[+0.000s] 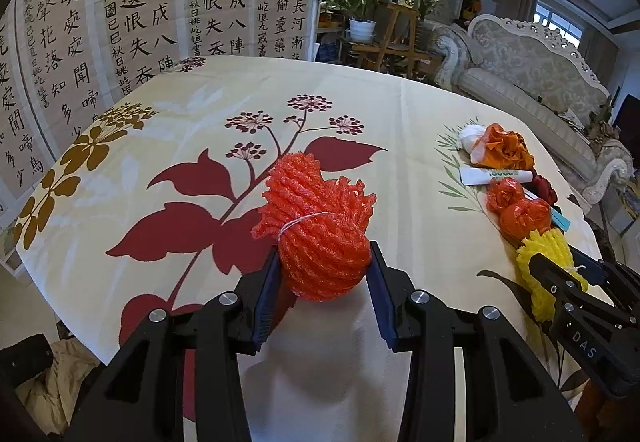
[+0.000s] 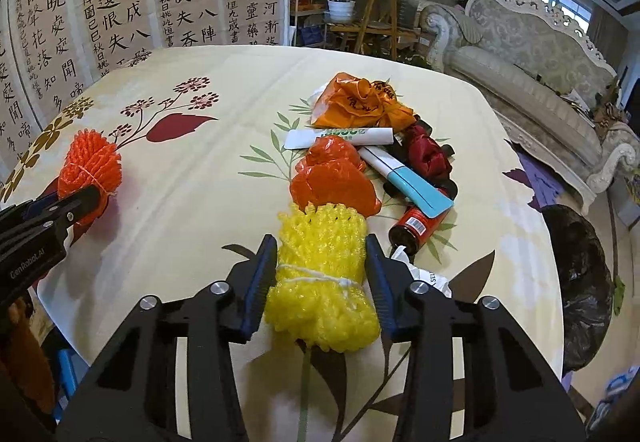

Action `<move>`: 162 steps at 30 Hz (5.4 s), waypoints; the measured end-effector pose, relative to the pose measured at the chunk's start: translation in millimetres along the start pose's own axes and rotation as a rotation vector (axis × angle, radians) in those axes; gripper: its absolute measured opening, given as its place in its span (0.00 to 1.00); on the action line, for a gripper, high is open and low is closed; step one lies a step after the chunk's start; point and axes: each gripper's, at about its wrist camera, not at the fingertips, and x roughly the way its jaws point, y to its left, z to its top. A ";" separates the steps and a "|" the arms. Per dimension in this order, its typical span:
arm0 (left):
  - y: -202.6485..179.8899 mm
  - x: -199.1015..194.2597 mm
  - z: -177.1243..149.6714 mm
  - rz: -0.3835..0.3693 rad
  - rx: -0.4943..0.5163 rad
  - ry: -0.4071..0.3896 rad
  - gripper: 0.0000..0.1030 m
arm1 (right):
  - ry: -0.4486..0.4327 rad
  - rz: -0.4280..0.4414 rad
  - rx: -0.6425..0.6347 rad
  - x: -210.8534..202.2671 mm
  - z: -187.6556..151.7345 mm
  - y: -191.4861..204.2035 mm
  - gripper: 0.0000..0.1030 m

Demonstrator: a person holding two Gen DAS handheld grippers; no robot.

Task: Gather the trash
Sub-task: 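Carry both held foam nets over the black trash bin, then open both tools to drop the foam nets into the bin, then move both open tools back over the table, then grasp the white crumpled paper with the right tool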

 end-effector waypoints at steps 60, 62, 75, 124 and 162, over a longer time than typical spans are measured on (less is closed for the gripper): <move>-358.9 18.1 -2.7 -0.429 0.493 -0.046 0.41 | -0.147 -0.383 0.481 -49.4 -64.1 -325.2 0.39; -365.5 21.0 -3.2 -0.429 0.504 -0.045 0.41 | -0.144 -0.386 0.489 -46.3 -65.7 -331.8 0.39; -402.2 41.7 -1.5 -0.438 0.567 -0.047 0.68 | -0.146 -0.386 0.553 -35.2 -70.3 -366.2 0.50; -119.2 -3.9 2.7 -0.020 0.165 -0.056 0.74 | -0.146 -0.058 0.247 -48.1 -28.1 -144.4 0.58; -60.8 8.6 -10.1 0.010 0.058 0.000 0.74 | 0.011 0.034 0.059 -2.8 -36.0 -64.2 0.27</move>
